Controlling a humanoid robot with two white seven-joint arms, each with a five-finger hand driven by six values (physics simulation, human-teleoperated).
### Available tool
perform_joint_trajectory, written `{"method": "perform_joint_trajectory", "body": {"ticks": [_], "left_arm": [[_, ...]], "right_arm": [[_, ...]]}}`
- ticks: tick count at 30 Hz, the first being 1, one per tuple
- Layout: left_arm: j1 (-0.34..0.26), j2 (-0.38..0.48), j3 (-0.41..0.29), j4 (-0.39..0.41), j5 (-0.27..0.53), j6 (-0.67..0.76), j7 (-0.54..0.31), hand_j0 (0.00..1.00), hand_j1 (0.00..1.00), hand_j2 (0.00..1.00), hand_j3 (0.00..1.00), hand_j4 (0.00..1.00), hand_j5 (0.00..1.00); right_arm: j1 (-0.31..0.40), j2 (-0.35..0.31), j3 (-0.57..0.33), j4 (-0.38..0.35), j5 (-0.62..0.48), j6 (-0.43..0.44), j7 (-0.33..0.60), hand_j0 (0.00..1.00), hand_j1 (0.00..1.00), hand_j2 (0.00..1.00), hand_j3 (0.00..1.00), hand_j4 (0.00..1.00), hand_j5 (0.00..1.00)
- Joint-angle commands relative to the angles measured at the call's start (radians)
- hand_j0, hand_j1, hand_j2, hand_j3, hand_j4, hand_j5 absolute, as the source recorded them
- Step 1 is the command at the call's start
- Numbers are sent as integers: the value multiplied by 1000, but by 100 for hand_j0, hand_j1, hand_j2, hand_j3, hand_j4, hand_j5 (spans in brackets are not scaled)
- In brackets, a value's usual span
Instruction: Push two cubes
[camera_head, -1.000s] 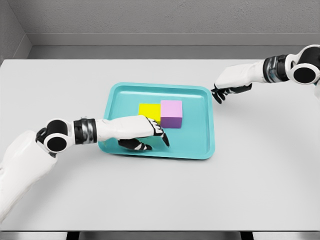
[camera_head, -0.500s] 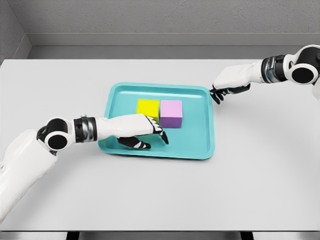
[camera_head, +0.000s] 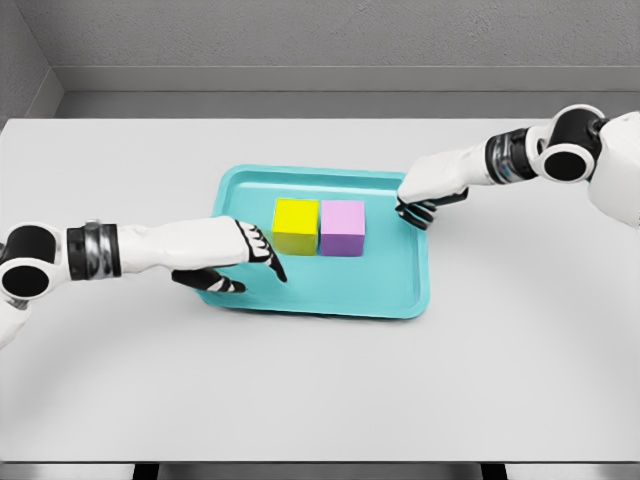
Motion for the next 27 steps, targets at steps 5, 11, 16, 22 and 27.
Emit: {"method": "perform_joint_trajectory", "body": {"ticks": [5, 11, 16, 22, 27], "left_arm": [[-5, 6, 3, 122, 9, 2, 0, 71, 71, 71, 71, 71, 71], [-66, -81, -6, 263, -34, 2, 0, 71, 71, 71, 71, 71, 71], [-95, -107, -8, 324, -39, 2, 0, 71, 71, 71, 71, 71, 71], [-115, -134, -8, 349, -39, 2, 0, 71, 71, 71, 71, 71, 71], [-123, -143, -6, 363, -39, 2, 0, 71, 71, 71, 71, 71, 71]], "right_arm": [[0, 40, 31, 1, -4, 2, 0, 14, 14, 14, 14, 14, 14], [0, 58, 39, 4, -4, 2, 0, 13, 13, 13, 13, 13, 13], [2, 83, 49, 10, -4, 2, 0, 13, 13, 13, 13, 13, 13], [2, 90, 49, 12, -4, 2, 0, 13, 13, 13, 13, 13, 13], [0, 96, 49, 10, -4, 2, 0, 13, 13, 13, 13, 13, 13]]}}
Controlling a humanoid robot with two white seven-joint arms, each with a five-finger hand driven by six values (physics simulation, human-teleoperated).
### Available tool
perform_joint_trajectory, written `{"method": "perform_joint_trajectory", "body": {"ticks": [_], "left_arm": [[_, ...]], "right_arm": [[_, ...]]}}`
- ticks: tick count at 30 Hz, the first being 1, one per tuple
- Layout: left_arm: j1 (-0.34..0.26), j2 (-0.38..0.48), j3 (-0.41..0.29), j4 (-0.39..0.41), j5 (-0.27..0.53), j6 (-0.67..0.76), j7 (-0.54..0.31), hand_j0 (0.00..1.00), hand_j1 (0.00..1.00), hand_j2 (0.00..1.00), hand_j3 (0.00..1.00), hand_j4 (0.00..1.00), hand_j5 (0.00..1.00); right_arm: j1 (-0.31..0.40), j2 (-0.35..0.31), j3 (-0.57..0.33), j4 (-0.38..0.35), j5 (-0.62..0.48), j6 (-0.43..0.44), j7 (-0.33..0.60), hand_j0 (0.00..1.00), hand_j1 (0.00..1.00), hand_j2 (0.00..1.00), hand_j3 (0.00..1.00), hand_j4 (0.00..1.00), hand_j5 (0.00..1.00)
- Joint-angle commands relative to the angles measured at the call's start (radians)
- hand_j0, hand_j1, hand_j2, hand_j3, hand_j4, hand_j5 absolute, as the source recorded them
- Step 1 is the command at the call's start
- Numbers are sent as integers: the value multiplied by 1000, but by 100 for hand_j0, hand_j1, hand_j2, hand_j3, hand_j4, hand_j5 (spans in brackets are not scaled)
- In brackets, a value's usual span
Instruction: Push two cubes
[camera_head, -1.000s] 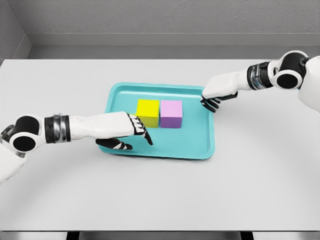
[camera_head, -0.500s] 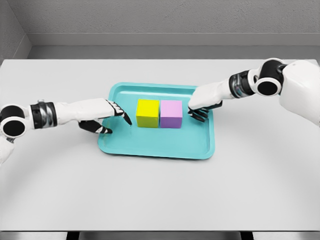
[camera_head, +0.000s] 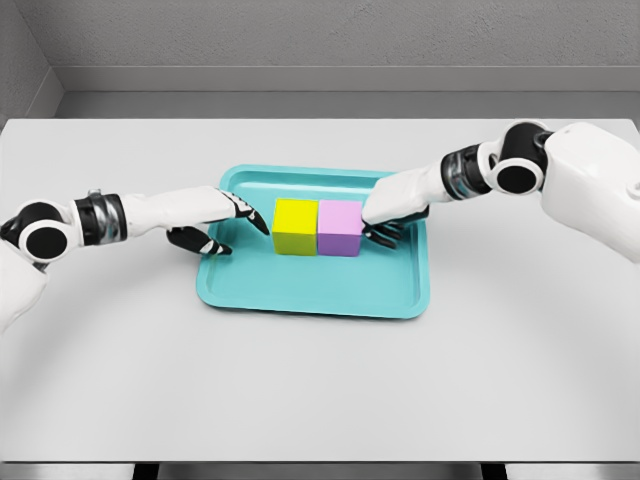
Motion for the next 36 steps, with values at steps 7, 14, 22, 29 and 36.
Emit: {"method": "perform_joint_trajectory", "body": {"ticks": [7, 14, 22, 29, 36], "left_arm": [[-2, -32, -1, 2, 9, 2, 0, 71, 71, 71, 71, 71, 71], [0, -26, 1, 2, 9, 2, 0, 71, 71, 71, 71, 71, 71], [0, -18, 2, -4, 10, 2, 0, 71, 71, 71, 71, 71, 71], [2, -18, 2, -6, 10, 2, 0, 71, 71, 71, 71, 71, 71], [2, -12, 7, -4, 10, 2, 0, 71, 71, 71, 71, 71, 71]], "right_arm": [[0, 4, -1, 0, -4, 2, 0, 13, 13, 13, 13, 13, 13], [2, -6, -1, 6, -4, 2, 0, 13, 13, 13, 13, 13, 13], [2, -10, -1, 7, -2, 2, 0, 13, 13, 13, 13, 13, 13], [-12, -131, -188, 127, 3, 2, 0, 13, 13, 13, 13, 13, 13], [0, -207, -334, 187, 0, 2, 0, 22, 22, 22, 22, 22, 22]]}}
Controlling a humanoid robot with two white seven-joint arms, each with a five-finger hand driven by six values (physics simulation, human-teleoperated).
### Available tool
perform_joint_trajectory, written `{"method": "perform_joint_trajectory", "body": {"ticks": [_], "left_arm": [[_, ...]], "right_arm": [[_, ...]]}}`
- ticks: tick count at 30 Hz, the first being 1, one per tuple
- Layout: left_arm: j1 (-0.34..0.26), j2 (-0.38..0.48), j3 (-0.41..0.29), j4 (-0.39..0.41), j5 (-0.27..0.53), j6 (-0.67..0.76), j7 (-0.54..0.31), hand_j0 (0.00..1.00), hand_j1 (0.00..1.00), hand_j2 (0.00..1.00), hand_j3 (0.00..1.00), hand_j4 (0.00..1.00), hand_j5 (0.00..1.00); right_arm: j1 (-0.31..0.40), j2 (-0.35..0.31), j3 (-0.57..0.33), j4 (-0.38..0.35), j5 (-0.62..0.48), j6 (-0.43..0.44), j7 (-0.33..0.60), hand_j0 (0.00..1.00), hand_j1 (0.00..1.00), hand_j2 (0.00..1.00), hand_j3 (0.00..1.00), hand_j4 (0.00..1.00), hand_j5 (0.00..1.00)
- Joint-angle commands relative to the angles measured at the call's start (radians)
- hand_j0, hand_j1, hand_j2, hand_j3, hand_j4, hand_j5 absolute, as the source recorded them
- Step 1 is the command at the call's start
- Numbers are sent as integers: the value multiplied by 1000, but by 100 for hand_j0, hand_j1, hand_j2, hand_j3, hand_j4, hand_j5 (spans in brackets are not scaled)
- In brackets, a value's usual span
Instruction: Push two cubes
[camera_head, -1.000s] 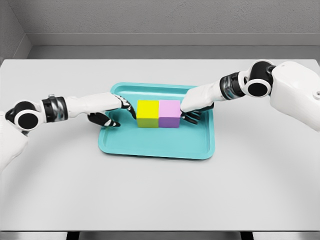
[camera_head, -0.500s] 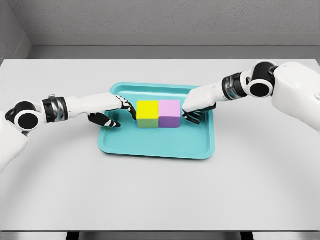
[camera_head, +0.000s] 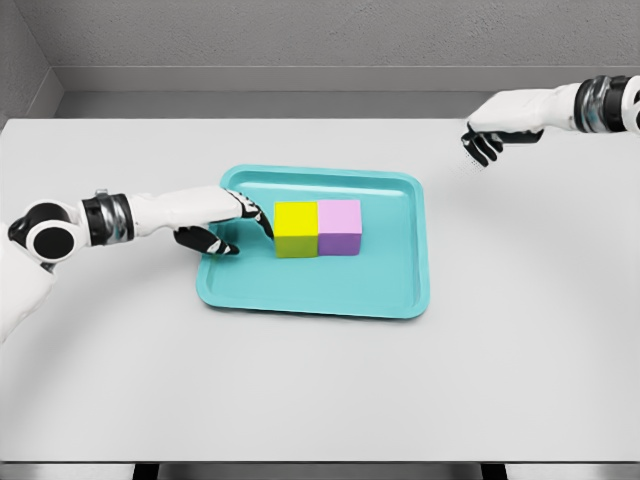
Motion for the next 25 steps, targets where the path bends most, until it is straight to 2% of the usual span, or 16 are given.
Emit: {"method": "perform_joint_trajectory", "body": {"ticks": [1, 2, 5, 6, 8, 11, 12, 13, 14, 15, 16, 17, 19, 20, 22, 25], "left_arm": [[0, 3, 4, 0, 8, 3, 0, 71, 71, 71, 71, 71, 71], [0, 6, 4, 0, 7, 3, 0, 70, 70, 70, 70, 70, 70], [-2, 6, 4, 0, 7, 3, 0, 64, 64, 64, 64, 64, 64], [-2, 8, 4, 0, 7, 3, 0, 61, 61, 61, 61, 61, 61], [-5, 14, 4, -1, 7, 3, 0, 52, 52, 52, 52, 52, 52], [-6, 28, 5, -1, 9, 3, 0, 44, 44, 44, 44, 44, 44], [-8, 52, 7, -22, 18, 3, 0, 44, 44, 44, 44, 44, 44], [-3, 107, 30, -79, 64, 3, 0, 44, 44, 44, 44, 44, 44], [8, 179, 71, -154, 90, 3, 0, 46, 46, 46, 46, 46, 46], [12, 236, 110, -210, 112, 3, 0, 53, 53, 53, 53, 53, 53], [12, 262, 117, -228, 127, 3, 0, 79, 79, 79, 79, 79, 79], [15, 313, 159, -233, 130, 3, 0, 100, 100, 100, 100, 100, 100], [66, 402, 196, -213, 123, 3, 0, 100, 100, 100, 100, 100, 100], [97, 390, 186, -210, 116, 3, 0, 100, 100, 100, 100, 100, 100], [115, 342, 183, -213, 95, 3, 0, 100, 100, 100, 100, 100, 100], [120, 273, 183, -233, 96, 3, 0, 100, 100, 100, 100, 100, 100]], "right_arm": [[0, -33, -42, 23, -7, 2, 0, 62, 62, 62, 62, 62, 62], [2, -36, -41, 23, -10, 2, 0, 100, 100, 100, 100, 100, 100], [5, -51, -38, 23, -9, 2, 0, 100, 100, 100, 100, 100, 100], [32, -62, -38, 20, -9, 2, 0, 100, 100, 100, 100, 100, 100], [40, -68, -25, 17, -9, 2, 0, 100, 100, 100, 100, 100, 100], [41, -60, -22, 76, -12, 2, 0, 100, 100, 100, 100, 100, 100], [38, -62, -6, 75, -12, 2, 0, 100, 100, 100, 100, 100, 100], [29, -65, 21, 75, -12, 2, 0, 100, 100, 100, 100, 100, 100], [29, -63, 21, 66, -12, 2, 0, 100, 100, 100, 100, 100, 100], [28, -59, 16, 75, -12, 2, 0, 100, 100, 100, 100, 100, 100], [25, -54, -7, 75, -12, 2, 0, 100, 100, 100, 100, 100, 100], [31, -39, -35, 76, -12, 2, 0, 100, 100, 100, 100, 100, 100], [38, -8, -73, 92, -10, 2, 0, 100, 100, 100, 100, 100, 100], [44, -4, -85, 101, -12, 2, 0, 100, 100, 100, 100, 100, 100], [46, -4, -79, 99, -12, 2, 0, 100, 100, 100, 100, 100, 100], [58, 0, -76, 98, -13, 2, 0, 100, 100, 100, 100, 100, 100]]}}
